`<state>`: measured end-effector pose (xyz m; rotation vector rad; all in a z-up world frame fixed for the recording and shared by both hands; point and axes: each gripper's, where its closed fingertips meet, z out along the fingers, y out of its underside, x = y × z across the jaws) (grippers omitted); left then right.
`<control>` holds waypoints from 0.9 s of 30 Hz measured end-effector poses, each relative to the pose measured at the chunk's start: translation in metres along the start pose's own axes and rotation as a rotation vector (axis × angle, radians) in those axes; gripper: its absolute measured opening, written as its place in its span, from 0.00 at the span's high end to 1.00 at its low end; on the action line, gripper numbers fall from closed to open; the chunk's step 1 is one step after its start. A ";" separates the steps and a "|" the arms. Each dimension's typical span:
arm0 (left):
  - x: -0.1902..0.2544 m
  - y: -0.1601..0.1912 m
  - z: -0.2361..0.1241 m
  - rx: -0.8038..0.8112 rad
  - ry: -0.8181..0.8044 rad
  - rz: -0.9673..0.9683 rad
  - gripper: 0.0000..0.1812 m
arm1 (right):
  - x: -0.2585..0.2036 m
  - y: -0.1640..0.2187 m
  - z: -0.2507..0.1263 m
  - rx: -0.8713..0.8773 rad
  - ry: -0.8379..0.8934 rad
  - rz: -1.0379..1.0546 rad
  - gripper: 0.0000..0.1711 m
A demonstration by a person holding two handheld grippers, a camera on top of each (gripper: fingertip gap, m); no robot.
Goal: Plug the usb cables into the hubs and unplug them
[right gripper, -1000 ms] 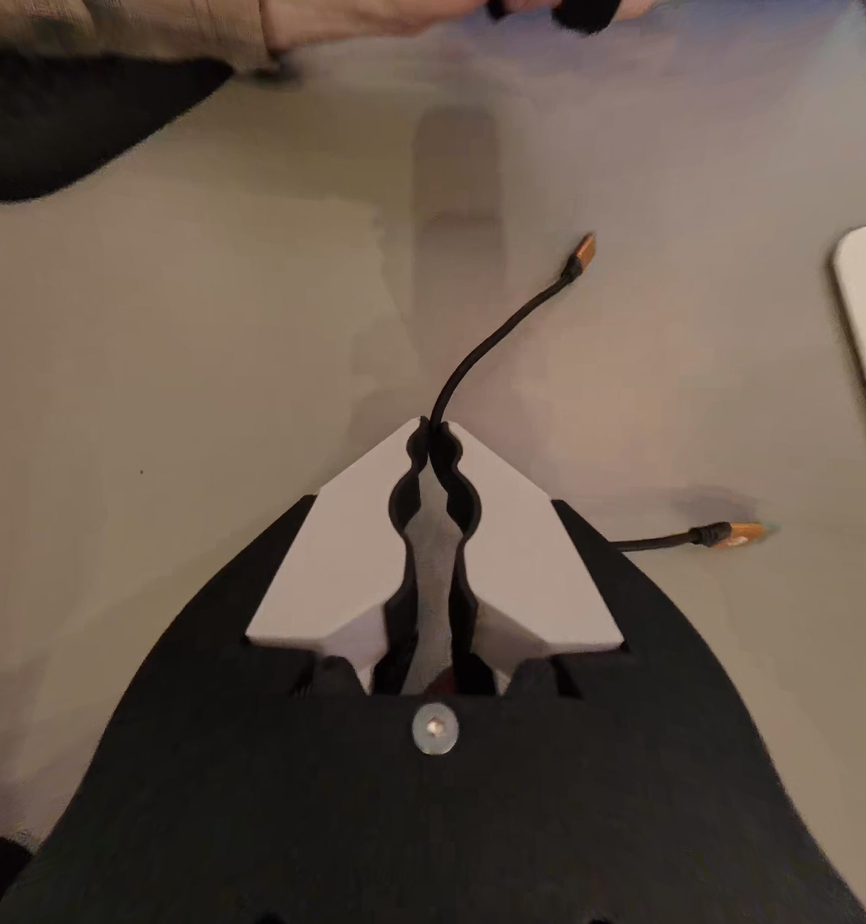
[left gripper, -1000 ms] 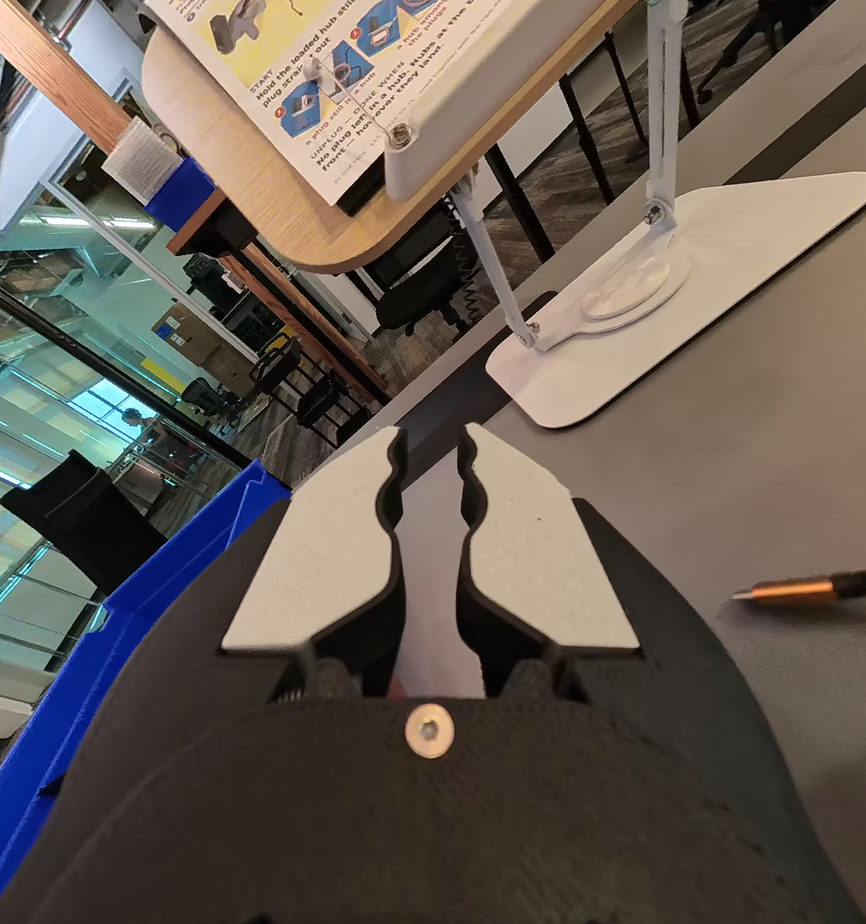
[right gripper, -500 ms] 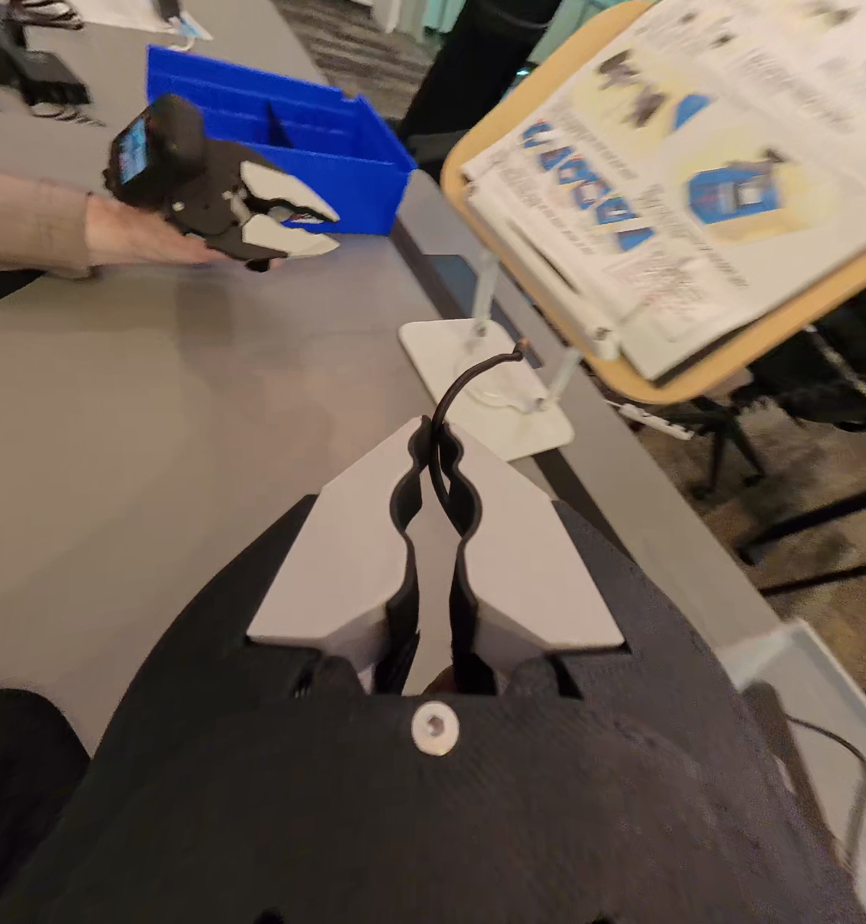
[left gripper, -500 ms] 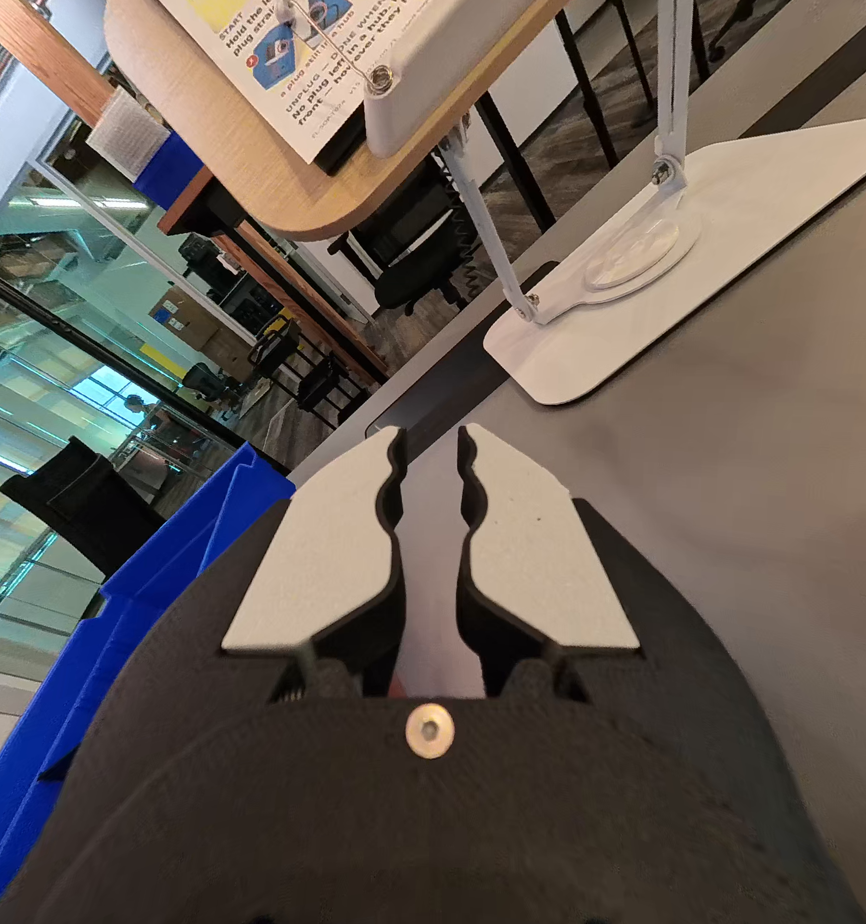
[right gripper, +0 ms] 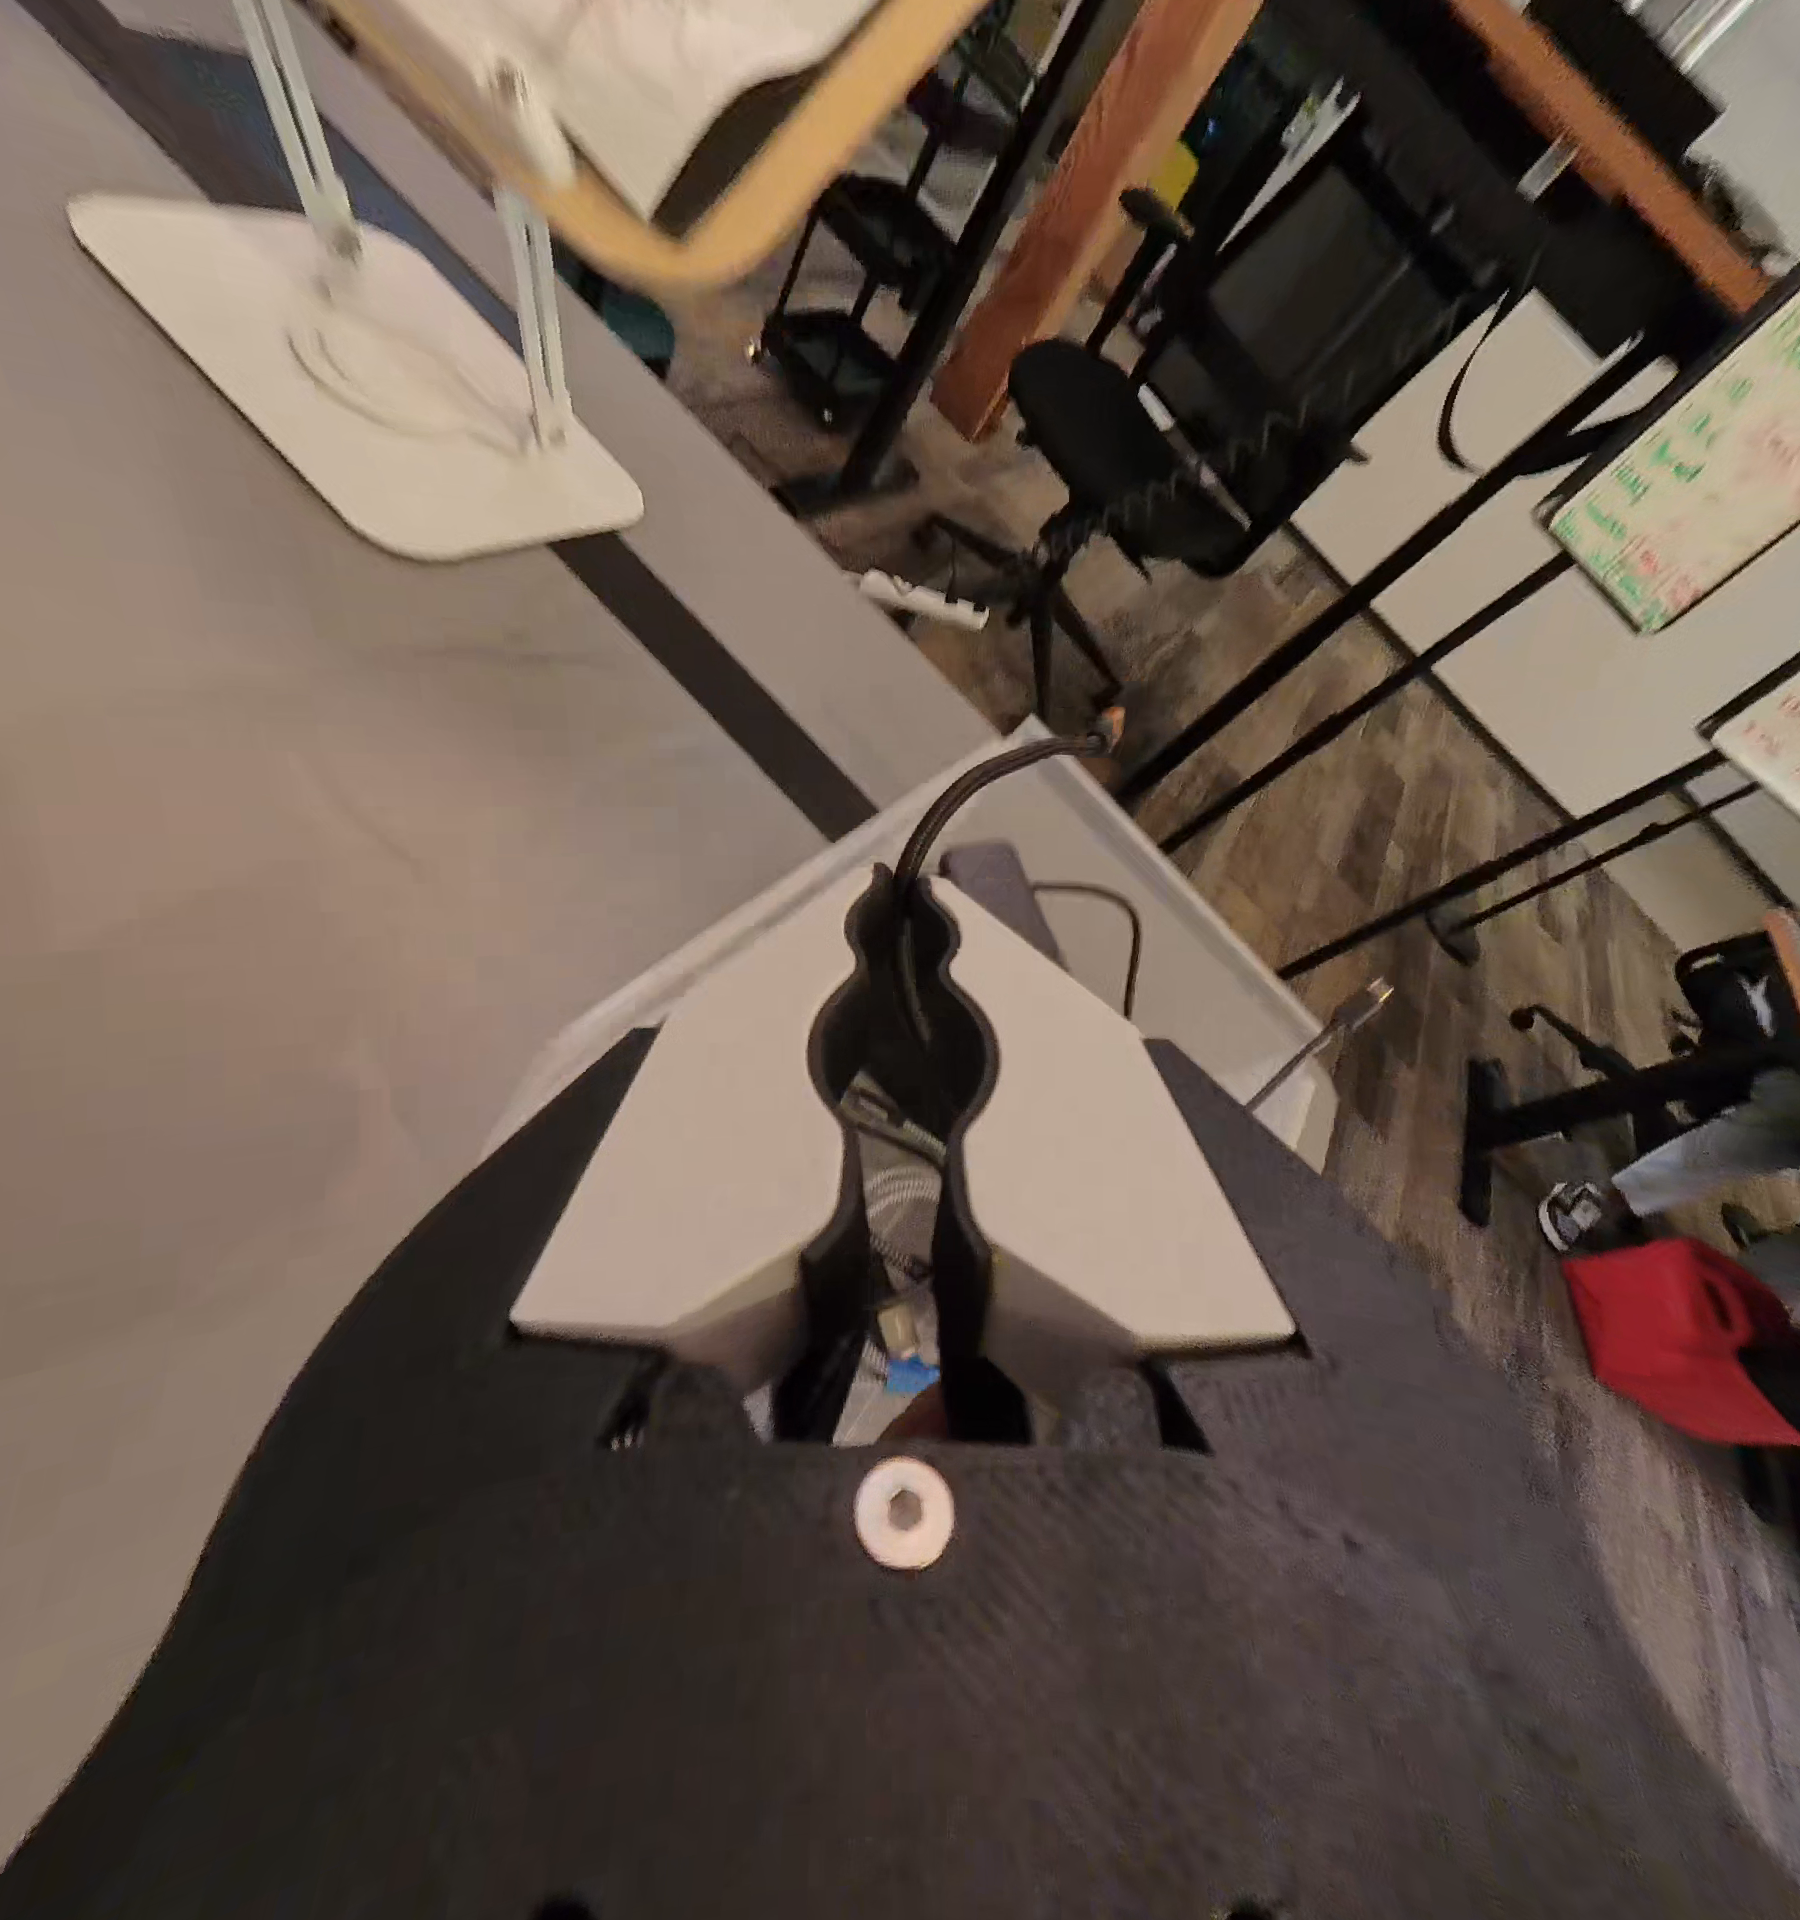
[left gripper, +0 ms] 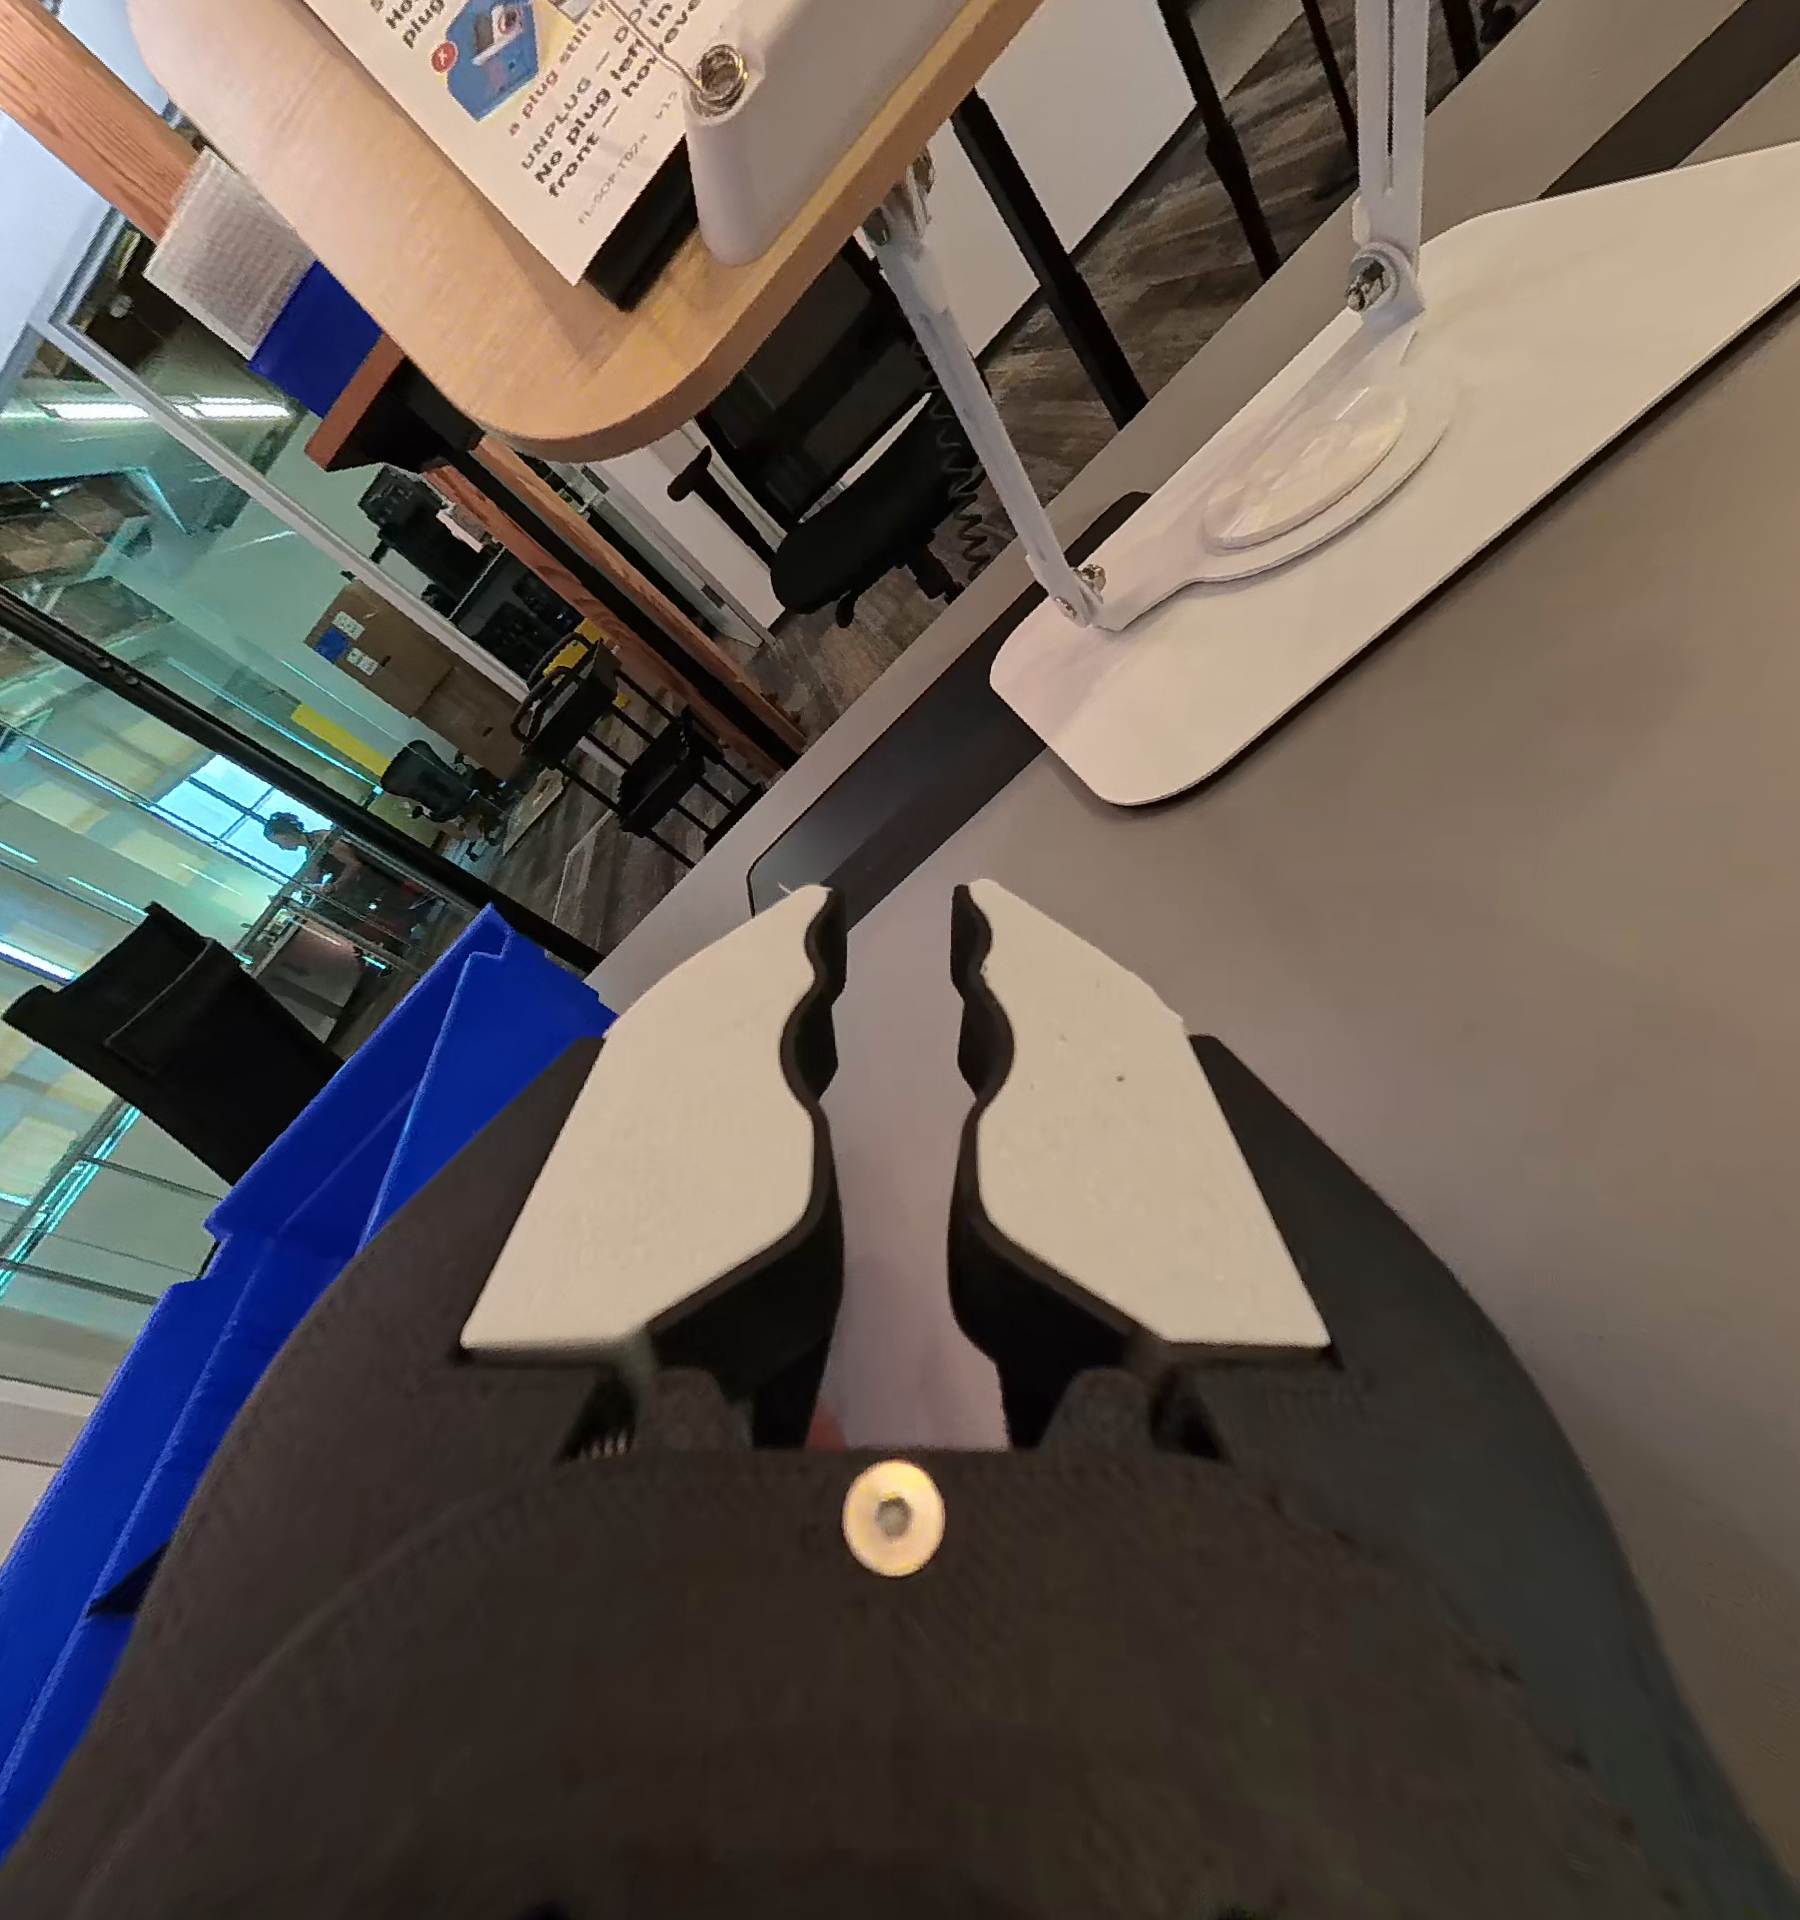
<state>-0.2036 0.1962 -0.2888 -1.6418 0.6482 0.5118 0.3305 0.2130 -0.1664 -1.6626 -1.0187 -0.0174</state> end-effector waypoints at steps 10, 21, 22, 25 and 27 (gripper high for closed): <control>0.005 0.003 0.003 -0.016 0.008 0.022 0.90 | -0.043 0.106 0.028 -0.190 -0.181 0.065 1.00; 0.007 0.004 0.003 -0.021 0.011 0.039 0.90 | -0.057 0.153 0.026 -0.448 -0.365 0.172 0.99; 0.007 0.004 0.003 -0.020 0.011 0.040 0.90 | -0.056 0.151 0.025 -0.447 -0.364 0.175 0.99; 0.006 0.004 0.003 -0.019 0.010 0.039 0.90 | -0.051 0.130 0.026 -0.394 -0.358 0.206 0.86; 0.007 0.004 0.003 -0.019 0.012 0.039 0.90 | -0.049 0.112 0.030 -0.344 -0.350 0.229 0.85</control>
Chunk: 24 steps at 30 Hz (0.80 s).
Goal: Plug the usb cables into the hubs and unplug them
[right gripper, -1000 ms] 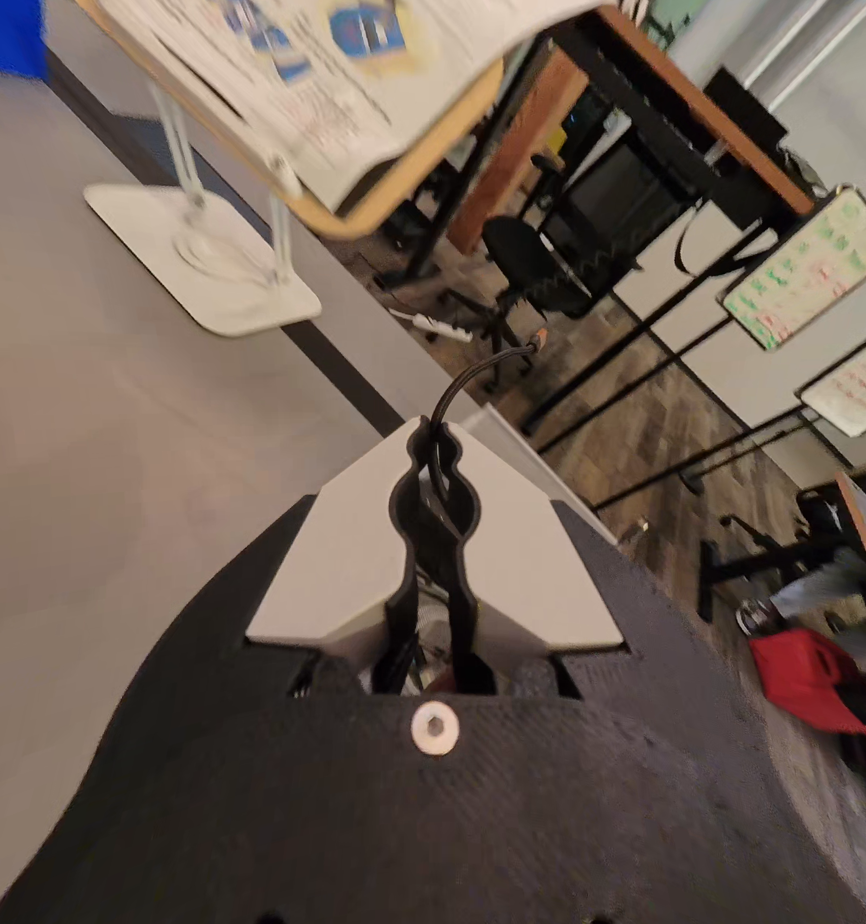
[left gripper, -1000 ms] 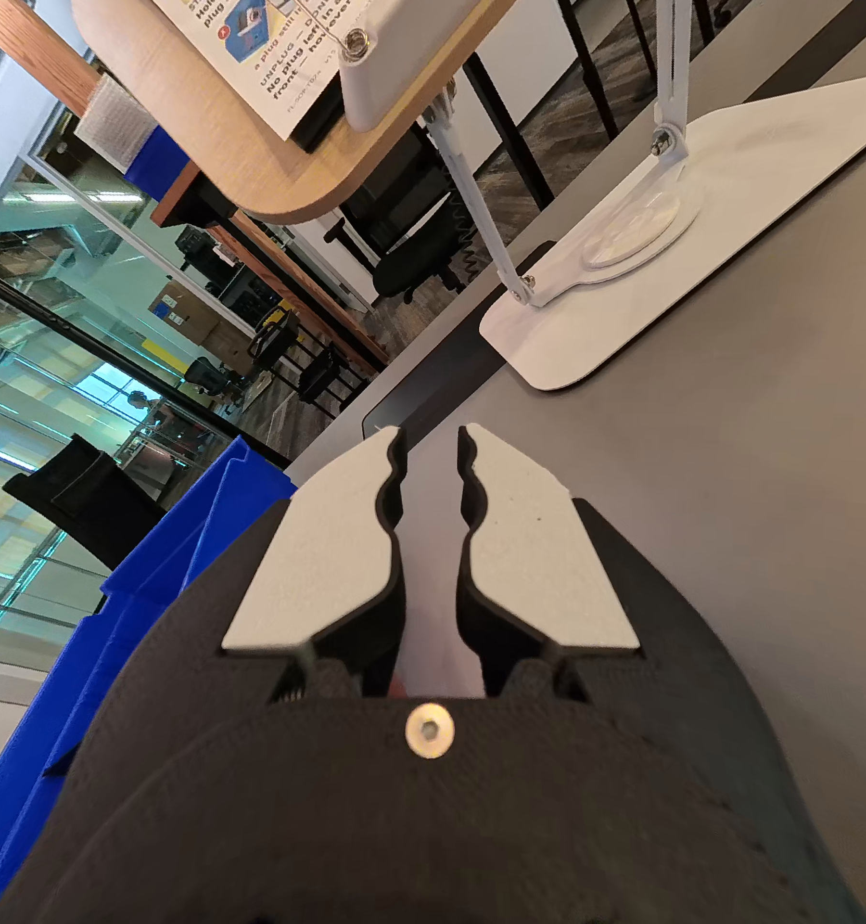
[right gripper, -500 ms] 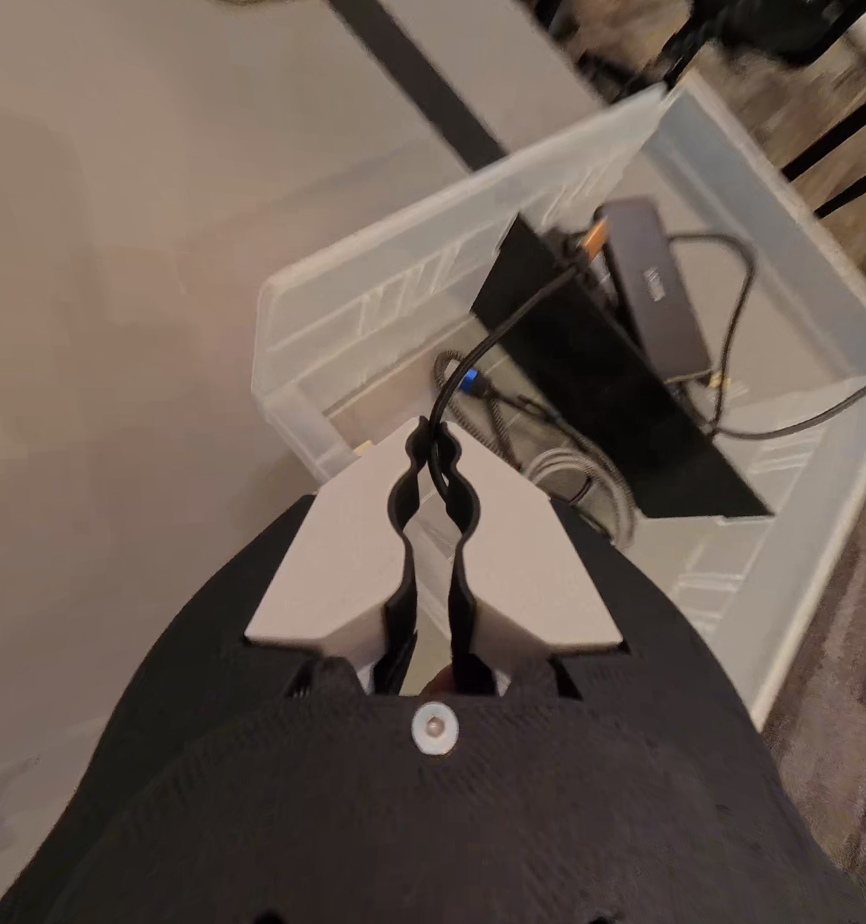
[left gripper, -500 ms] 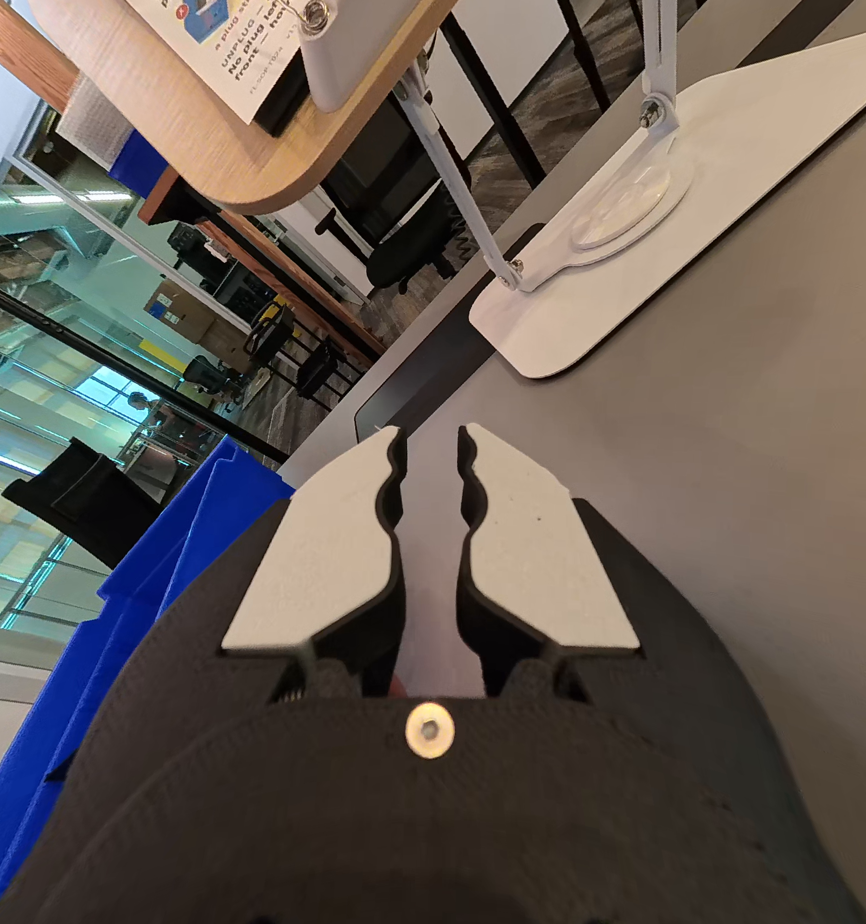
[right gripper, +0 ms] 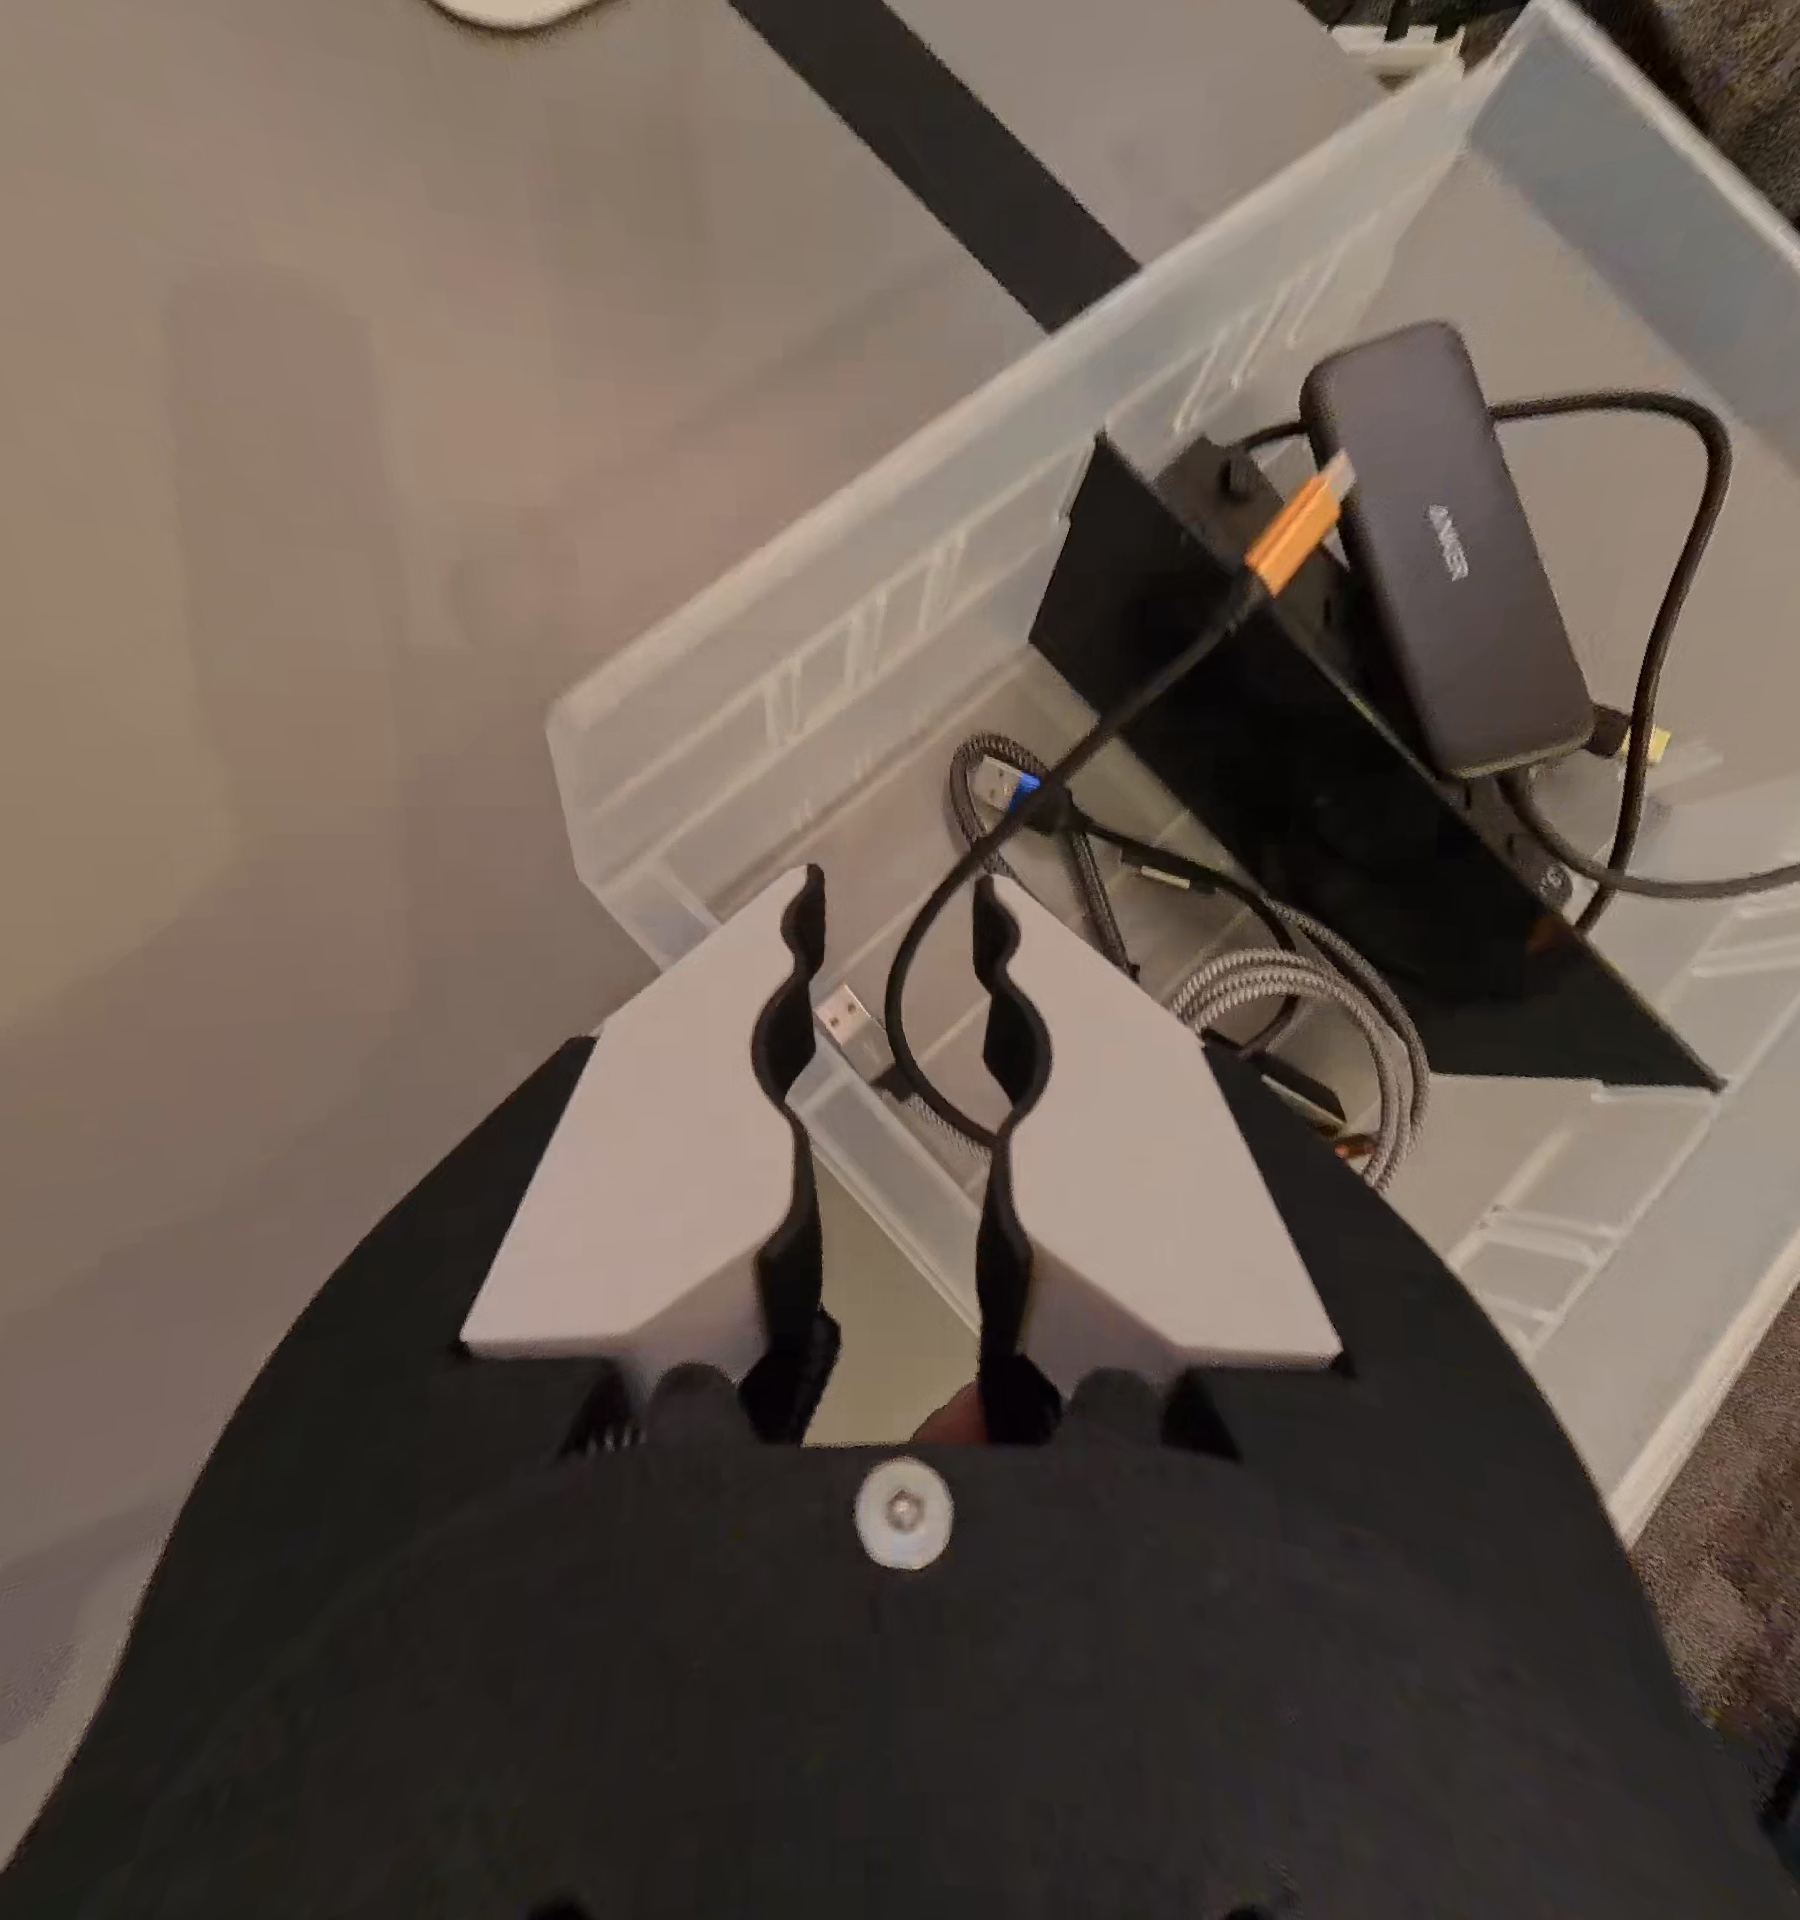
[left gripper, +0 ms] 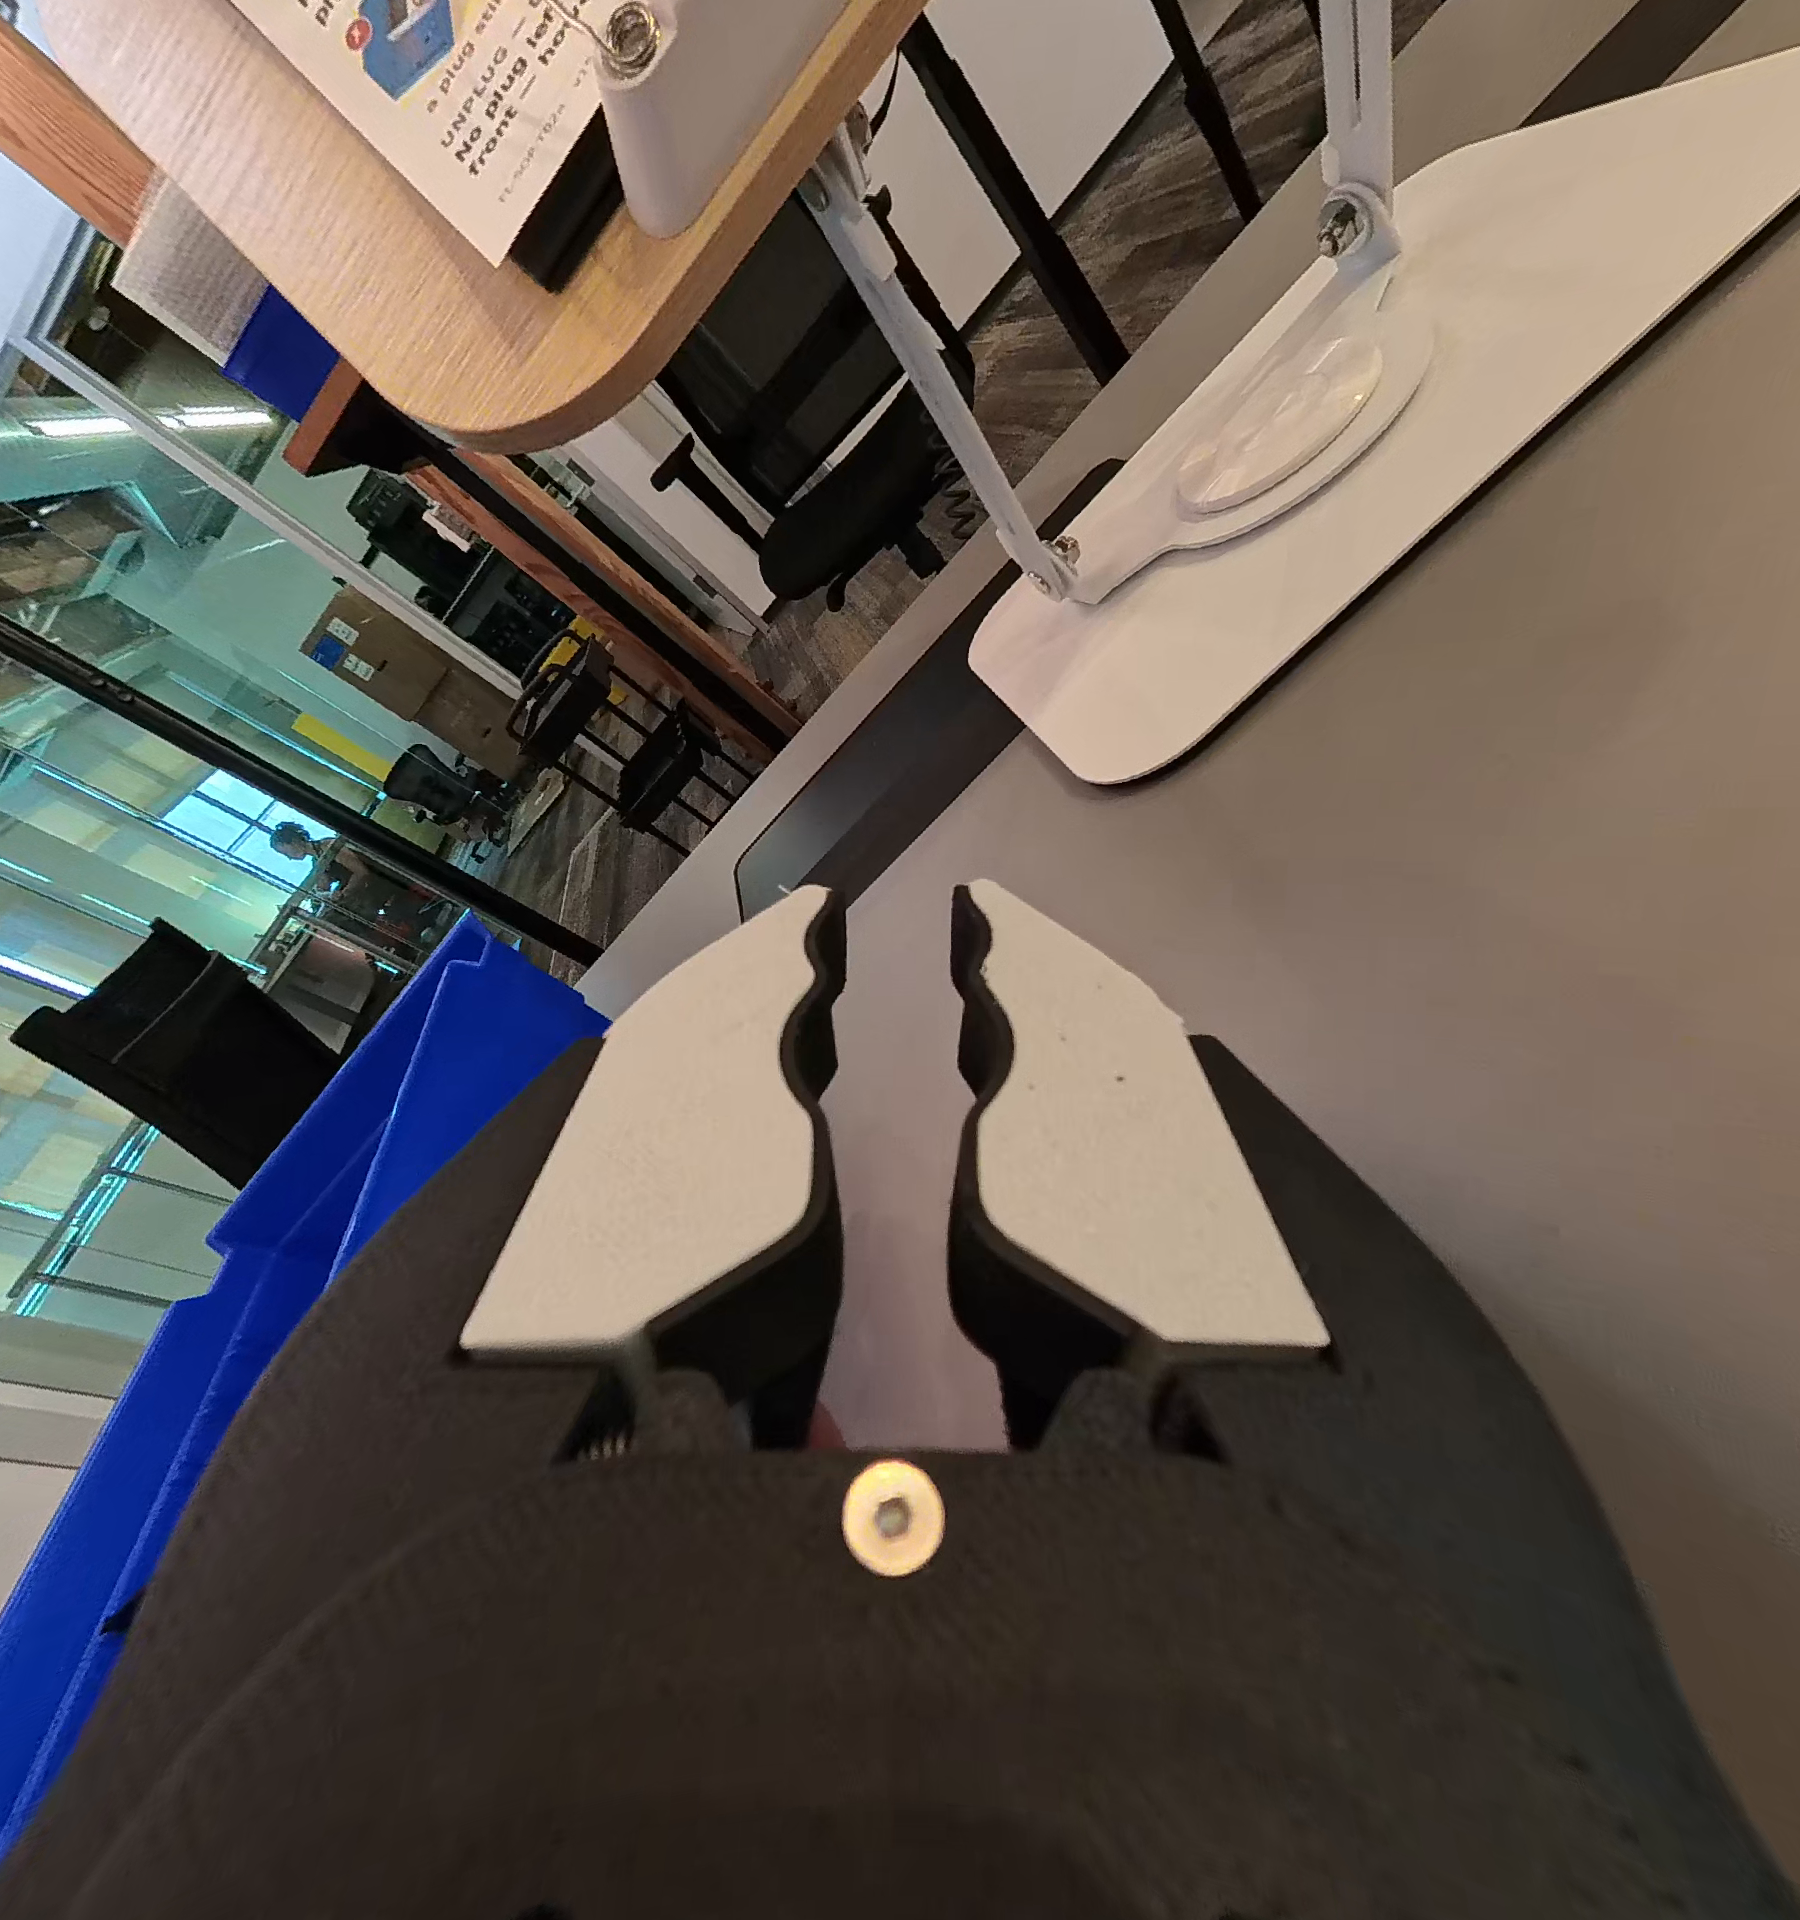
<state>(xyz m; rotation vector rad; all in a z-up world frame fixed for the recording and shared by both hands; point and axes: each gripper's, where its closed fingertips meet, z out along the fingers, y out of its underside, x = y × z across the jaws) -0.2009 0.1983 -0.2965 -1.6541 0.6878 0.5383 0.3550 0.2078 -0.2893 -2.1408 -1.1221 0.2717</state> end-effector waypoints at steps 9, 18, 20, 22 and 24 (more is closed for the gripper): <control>0.000 -0.001 0.000 0.001 -0.002 0.007 0.90 | 0.052 -0.021 0.044 -0.070 0.278 0.141 0.91; -0.001 -0.001 0.001 0.006 0.010 -0.006 0.90 | 0.026 0.001 0.083 -0.227 0.114 0.132 0.93; 0.002 -0.002 0.001 0.009 0.016 0.001 0.90 | 0.023 0.006 0.082 -0.269 0.100 0.122 0.89; 0.003 -0.003 0.001 0.011 0.020 0.007 0.90 | 0.024 0.003 0.076 -0.259 0.107 0.128 0.82; 0.003 -0.004 0.000 0.014 0.018 0.006 0.90 | 0.028 -0.004 0.061 -0.226 0.154 0.132 0.76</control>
